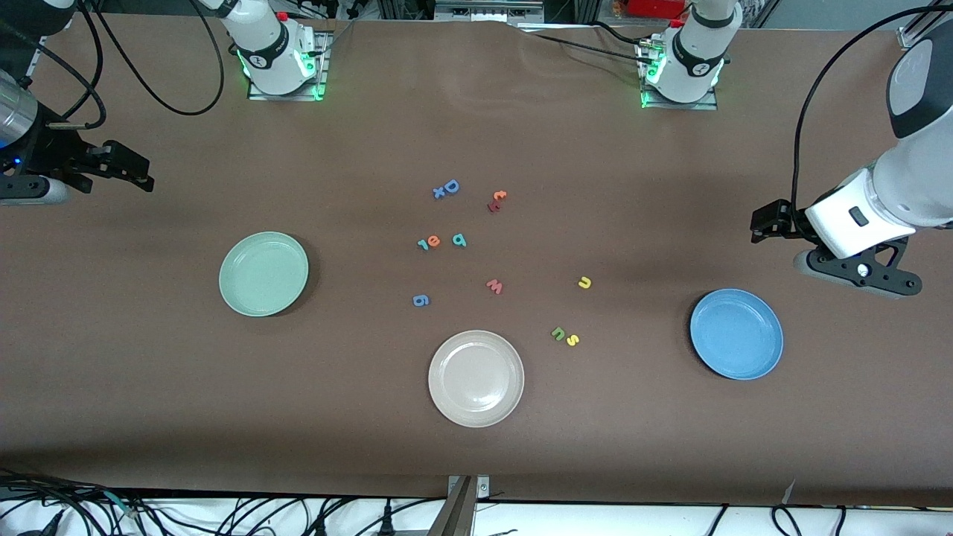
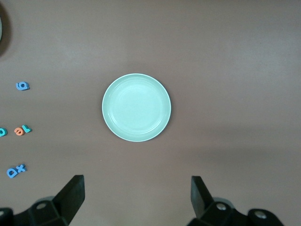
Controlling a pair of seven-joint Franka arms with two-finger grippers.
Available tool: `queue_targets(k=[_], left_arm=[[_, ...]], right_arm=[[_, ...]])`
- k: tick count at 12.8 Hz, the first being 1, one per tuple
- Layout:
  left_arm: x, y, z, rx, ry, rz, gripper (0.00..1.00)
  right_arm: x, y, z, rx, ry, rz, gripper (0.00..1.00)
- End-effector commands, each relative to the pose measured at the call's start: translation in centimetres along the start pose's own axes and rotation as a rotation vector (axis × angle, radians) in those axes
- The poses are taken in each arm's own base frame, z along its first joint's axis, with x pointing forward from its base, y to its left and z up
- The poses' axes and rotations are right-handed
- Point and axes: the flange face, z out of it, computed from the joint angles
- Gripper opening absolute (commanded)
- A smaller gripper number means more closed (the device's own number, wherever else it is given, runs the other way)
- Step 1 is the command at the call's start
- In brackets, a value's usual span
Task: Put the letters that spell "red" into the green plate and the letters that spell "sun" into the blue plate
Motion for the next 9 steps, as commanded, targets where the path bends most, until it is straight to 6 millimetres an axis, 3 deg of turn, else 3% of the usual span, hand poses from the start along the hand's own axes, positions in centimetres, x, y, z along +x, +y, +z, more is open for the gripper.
queue_targets(k=[1,9], left_arm=[[-0.15,0.26,-0.78,-0.033,0.006,0.013,1.0],[-0.17,0.55,-0.84,-0.03,0.006,0.017,1.0]], right_arm=[[-0.4,-0.02,-0.62,0.014,-0.001,-0.014,1.0],[-0.76,-0.12,-0.63,0.014,-0.023,-0.004,1.0]])
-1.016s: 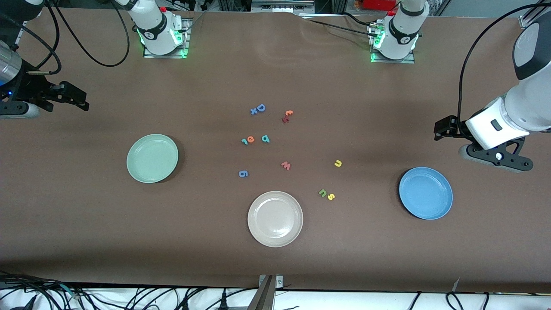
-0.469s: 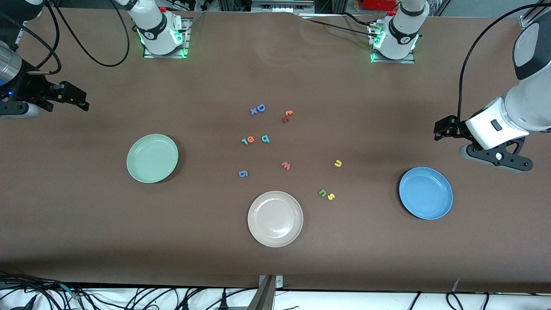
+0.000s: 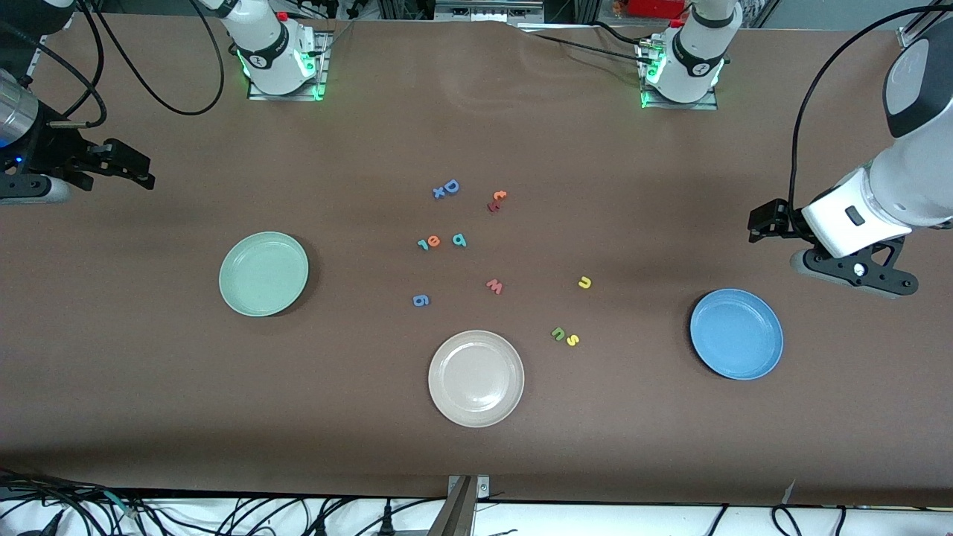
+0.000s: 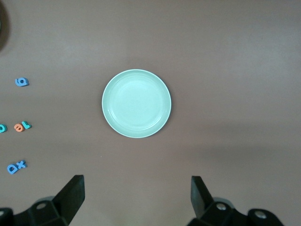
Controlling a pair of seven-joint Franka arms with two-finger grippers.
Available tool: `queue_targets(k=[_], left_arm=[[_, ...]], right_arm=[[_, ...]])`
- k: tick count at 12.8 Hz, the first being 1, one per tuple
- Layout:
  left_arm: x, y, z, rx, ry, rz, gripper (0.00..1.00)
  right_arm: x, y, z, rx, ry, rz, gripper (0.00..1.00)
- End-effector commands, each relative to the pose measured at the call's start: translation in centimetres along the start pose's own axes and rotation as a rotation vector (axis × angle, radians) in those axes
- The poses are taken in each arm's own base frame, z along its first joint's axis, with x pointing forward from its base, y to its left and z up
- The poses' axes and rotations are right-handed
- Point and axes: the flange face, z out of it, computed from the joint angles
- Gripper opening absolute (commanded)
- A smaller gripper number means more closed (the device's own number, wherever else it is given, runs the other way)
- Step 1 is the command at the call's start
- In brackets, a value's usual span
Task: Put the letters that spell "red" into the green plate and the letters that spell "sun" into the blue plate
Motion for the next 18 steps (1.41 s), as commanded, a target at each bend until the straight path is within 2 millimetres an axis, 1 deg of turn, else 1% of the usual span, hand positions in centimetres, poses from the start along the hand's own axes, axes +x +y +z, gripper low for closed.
queue_targets(k=[1,5,8,9,10,11,12,13,14,15,16,17,18], left_arm=[[-0.2,0.1,-0.8,-0.031,0.007,0.01,1.0],[-0.2,0.1,-0.8,-0.031,0.006,0.01,1.0],[-0.3,0.5,-0.8,-0.029,0.006,0.015,1.0],[-0.4,1.2,-0.7,-0.022,0.004,0.022,1.0],[-0.9,1.8,-0.8,-0.02,0.008,0.026,1.0],[-1.1,2.0,-0.6,-0.028,0.01,0.024,1.0],[-1.3,1.9,-0.3,-0.025,0.006,0.018,1.0],[-1.5,2.2,0.0,-0.018,0.003,0.02,1.0],[-2.2,2.7,0.3,-0.01,0.008,0.017,1.0],[-2.8,2.6,1.3,-0.04,0.013,-0.008,1.0],[-2.9,2.4,3.0,-0.08,0.028,-0.035,1.0],[-3.1,2.5,4.3,-0.089,0.043,-0.049,1.0],[-3.1,3.4,5.3,-0.082,0.051,-0.04,1.0]], right_arm=[[-0.5,-0.1,-0.6,0.014,-0.005,-0.004,1.0],[-0.4,-0.3,-0.6,0.012,-0.004,-0.007,1.0],[-0.6,-1.4,0.5,0.014,-0.056,-0.034,1.0],[-0.8,-3.1,2.0,0.01,-0.13,-0.06,1.0],[-0.8,-4.9,2.9,0.007,-0.163,-0.09,1.0],[-0.5,-6.6,4.1,0.007,-0.192,-0.117,1.0],[-0.3,-8.9,5.4,0.004,-0.208,-0.157,1.0],[0.2,-11.3,7.4,-0.003,-0.234,-0.195,1.0],[1.2,-14.4,10.2,-0.017,-0.232,-0.19,1.0],[1.8,-17.3,12.2,-0.032,-0.212,-0.126,1.0],[2.0,-20.4,14.1,-0.045,-0.196,-0.081,1.0],[1.7,-23.7,15.5,-0.054,-0.174,-0.04,1.0],[1.4,-26.2,17.0,-0.065,-0.162,0.025,1.0]])
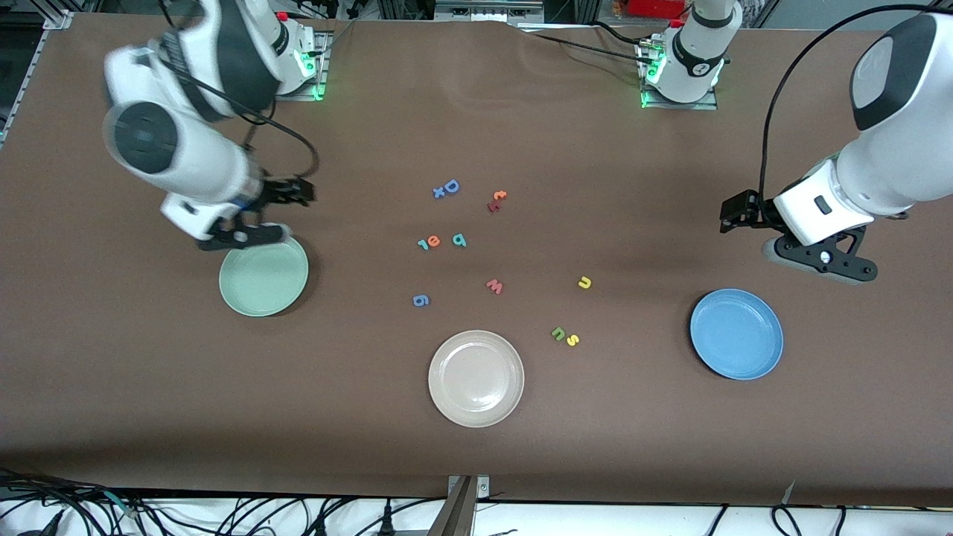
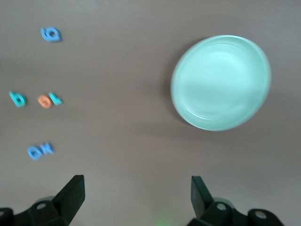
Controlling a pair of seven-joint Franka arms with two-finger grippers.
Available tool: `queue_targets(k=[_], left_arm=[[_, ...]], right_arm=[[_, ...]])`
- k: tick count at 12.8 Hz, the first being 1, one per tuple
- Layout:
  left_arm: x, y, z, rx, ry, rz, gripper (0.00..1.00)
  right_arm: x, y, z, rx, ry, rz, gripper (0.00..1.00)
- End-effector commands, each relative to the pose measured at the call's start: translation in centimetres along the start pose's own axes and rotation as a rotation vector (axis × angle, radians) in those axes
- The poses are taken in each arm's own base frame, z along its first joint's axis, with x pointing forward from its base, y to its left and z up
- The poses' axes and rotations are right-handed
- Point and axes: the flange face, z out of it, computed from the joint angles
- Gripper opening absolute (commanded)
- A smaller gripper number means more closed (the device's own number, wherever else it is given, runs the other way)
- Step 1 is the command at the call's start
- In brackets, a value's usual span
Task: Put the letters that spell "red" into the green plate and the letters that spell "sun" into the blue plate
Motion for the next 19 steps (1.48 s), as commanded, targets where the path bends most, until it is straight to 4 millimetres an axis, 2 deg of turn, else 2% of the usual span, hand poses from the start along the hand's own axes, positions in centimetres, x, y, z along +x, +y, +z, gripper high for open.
queue_targets(k=[1,3,5,7,10,12,13,14,15,16,17,19], left_arm=[[-1.7,1.2,2.6,0.006,0.023,0.0,1.0],[-1.8,2.2,5.3,0.015,0.022,-0.012,1.0],[-1.6,3.4,7.8,0.017,0.036,-0.059,1.0],[-1.5,6.3,11.4,0.018,0.048,-0.111,1.0],[-0.4,9.9,16.3,0.004,0.068,-0.137,1.0],[0.5,11.5,19.7,-0.007,0.072,-0.113,0.99],[0.8,12.4,21.8,-0.006,0.062,-0.094,0.99],[1.0,13.1,23.5,-0.007,0.056,-0.075,0.99],[1.2,13.5,24.8,-0.008,0.057,-0.06,0.99],[1.4,13.7,25.7,0.01,0.066,-0.032,0.99],[1.6,14.4,26.8,0.055,0.081,0.043,0.97],[1.9,14.4,28.4,0.11,0.111,0.118,0.93]], right_arm=[[0.2,-6.3,2.5,0.002,0.035,0.173,1.0],[0.9,-8.8,5.2,0.009,0.048,0.315,1.0],[1.7,-10.1,7.8,0.014,0.042,0.455,0.99],[2.1,-13.1,10.4,0.079,0.039,0.681,0.99],[2.7,-17.5,16.0,0.132,0.08,0.982,0.99],[2.5,-19.6,18.5,0.158,0.103,1.051,0.94],[2.5,-20.1,19.3,0.161,0.107,1.056,0.91],[2.4,-20.2,19.8,0.158,0.105,1.058,0.8],[2.4,-20.4,20.5,0.151,0.101,1.065,0.72],[2.2,-20.8,21.5,0.146,0.1,1.06,0.68],[1.9,-21.2,22.7,0.138,0.099,1.053,0.65],[1.6,-21.7,23.9,0.142,0.102,1.047,0.65]])
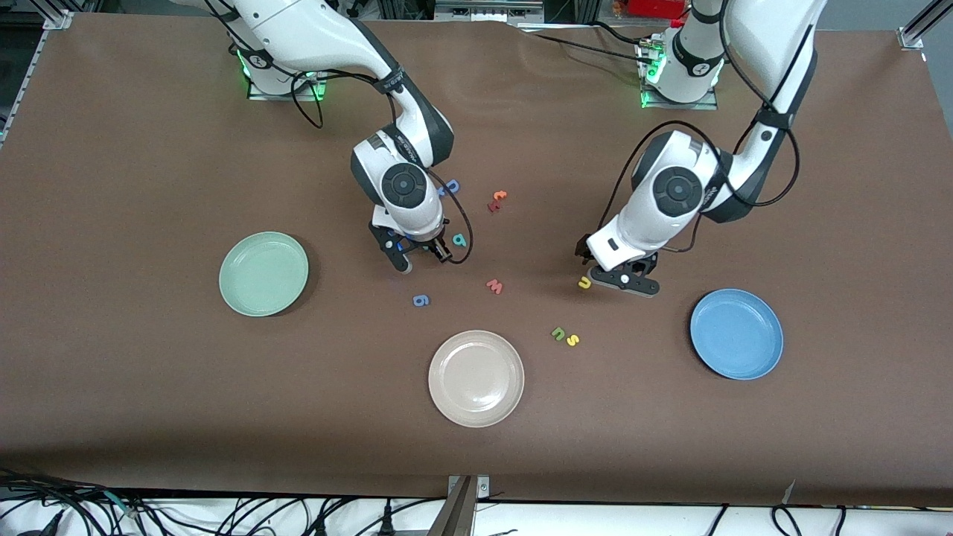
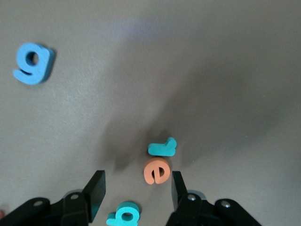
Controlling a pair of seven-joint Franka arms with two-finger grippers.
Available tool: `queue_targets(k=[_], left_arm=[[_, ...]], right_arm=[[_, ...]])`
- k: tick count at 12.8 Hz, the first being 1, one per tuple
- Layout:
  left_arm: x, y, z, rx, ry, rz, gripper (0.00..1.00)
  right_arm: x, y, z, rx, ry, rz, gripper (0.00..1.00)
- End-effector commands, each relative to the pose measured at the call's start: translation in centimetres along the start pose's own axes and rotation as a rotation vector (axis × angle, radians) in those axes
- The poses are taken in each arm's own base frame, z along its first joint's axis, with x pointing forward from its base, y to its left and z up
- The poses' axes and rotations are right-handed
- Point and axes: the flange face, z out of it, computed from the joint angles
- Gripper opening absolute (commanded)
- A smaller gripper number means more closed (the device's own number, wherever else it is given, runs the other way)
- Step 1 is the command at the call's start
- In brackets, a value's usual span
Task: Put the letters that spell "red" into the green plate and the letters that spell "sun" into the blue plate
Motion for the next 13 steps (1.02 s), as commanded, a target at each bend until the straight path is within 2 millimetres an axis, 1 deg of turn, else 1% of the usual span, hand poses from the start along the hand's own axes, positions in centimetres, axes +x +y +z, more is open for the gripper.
queue_targets(k=[1,2,3,5,6,8,9,10,13], left_arm=[[0.6,0.3,1.6,0.04,0.038,0.079,0.92],[0.7,0.5,2.2,0.038,0.046,0.082,0.9],[0.7,0.9,3.0,0.031,0.053,0.085,0.89],[0.8,1.0,4.4,0.027,0.069,0.088,0.88],[0.8,0.8,5.1,0.028,0.07,0.085,0.88],[0.7,1.1,6.2,0.022,0.071,0.093,0.88],[0.5,1.4,6.9,0.02,0.063,0.097,0.86],[0.3,1.6,7.6,0.019,0.052,0.099,0.86],[0.1,1.9,8.6,0.018,0.038,0.105,0.85]], right_arm=[[-1.1,0.1,1.8,0.008,0.007,0.004,0.65],[-1.6,0.4,2.4,-0.003,0.009,-0.003,0.65],[-1.6,0.8,2.8,-0.014,0.01,-0.005,0.65],[-1.6,0.9,2.5,-0.019,0.011,-0.004,0.65],[-1.5,1.0,2.6,-0.02,0.012,-0.003,0.65],[-1.2,1.0,2.5,-0.019,0.016,0.0,0.65],[-0.8,1.1,2.5,-0.022,0.02,0.005,0.65],[-0.7,1.0,2.2,-0.017,0.02,0.006,0.65],[-0.3,1.2,2.2,-0.019,0.024,0.011,0.65]])
